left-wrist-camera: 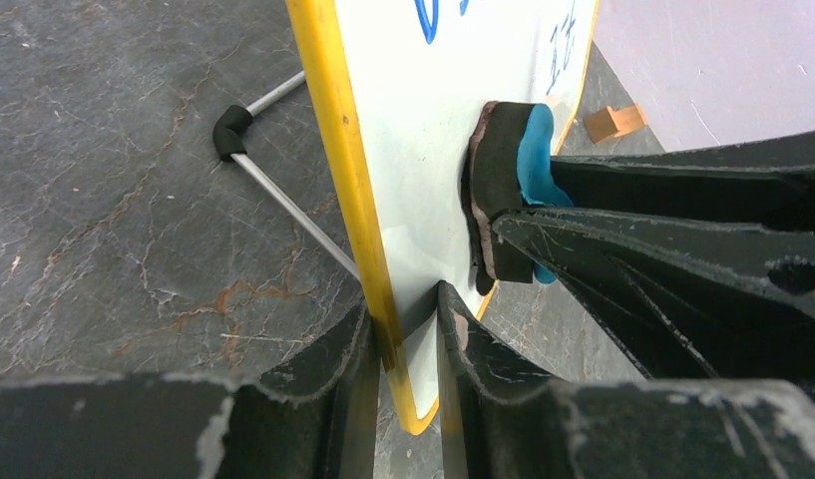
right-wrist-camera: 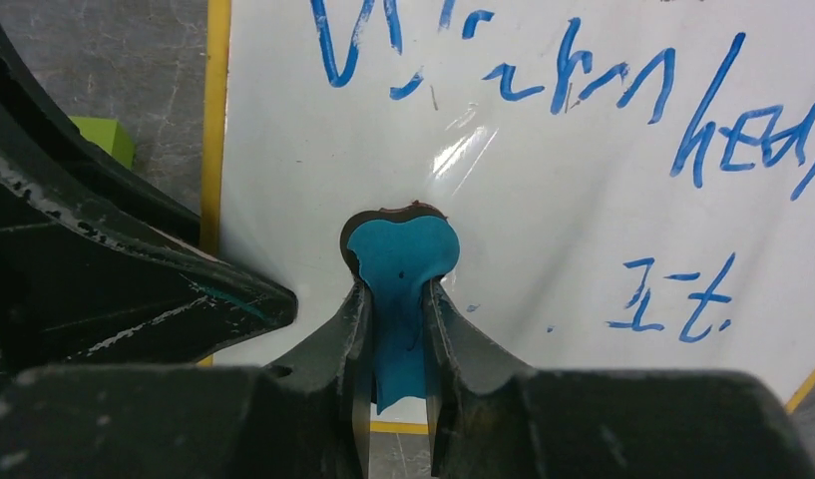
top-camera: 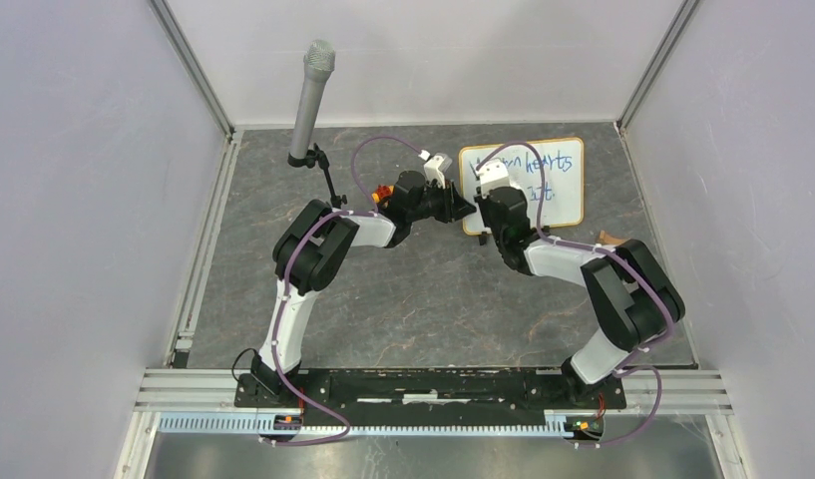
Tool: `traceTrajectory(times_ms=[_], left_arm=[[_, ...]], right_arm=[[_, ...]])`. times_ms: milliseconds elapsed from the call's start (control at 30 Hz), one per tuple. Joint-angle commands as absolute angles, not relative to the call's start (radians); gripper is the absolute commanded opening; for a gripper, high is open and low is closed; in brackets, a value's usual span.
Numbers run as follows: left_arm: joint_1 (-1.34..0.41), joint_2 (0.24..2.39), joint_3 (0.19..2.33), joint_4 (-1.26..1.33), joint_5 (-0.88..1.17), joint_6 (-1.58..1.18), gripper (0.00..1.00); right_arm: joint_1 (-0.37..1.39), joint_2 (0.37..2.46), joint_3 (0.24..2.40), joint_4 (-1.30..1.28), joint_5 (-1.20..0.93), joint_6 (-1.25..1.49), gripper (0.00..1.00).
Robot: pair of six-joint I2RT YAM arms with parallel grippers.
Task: Erase the whiteboard
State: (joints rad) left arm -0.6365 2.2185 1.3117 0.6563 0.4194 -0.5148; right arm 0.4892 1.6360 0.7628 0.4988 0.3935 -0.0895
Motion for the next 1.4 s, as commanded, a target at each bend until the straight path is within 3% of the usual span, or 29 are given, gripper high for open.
traceTrajectory(times_ms=[0, 300, 633, 867, 1367], left_arm=[[-0.65, 2.18, 1.316, 0.615, 0.423, -0.427, 0.02], [-0.65, 2.177, 1.313, 0.611, 0.422, -0.423, 0.02], [-0.651, 2.181, 1.318, 0.611, 0.423, -0.426, 0.02], [-0.65, 2.191, 1.331, 0.599, 0.434, -0.433, 0.02], [-0.651, 2.191, 1.345, 0.551, 0.433, -0.412, 0.02]], right_arm=[[0.396, 1.646, 0.744, 0.453, 0.398, 0.028, 0.07], [0.256, 1.625, 0.711, 0.339, 0.491, 0.2, 0.06], [0.37, 1.604, 0.708, 0.474, 0.37, 0.067, 0.07], [0.395, 1.622, 0.805, 0.486, 0.489, 0.076, 0.07], [0.148, 1.612, 0.737, 0.379, 0.53, 0.386, 0.07]])
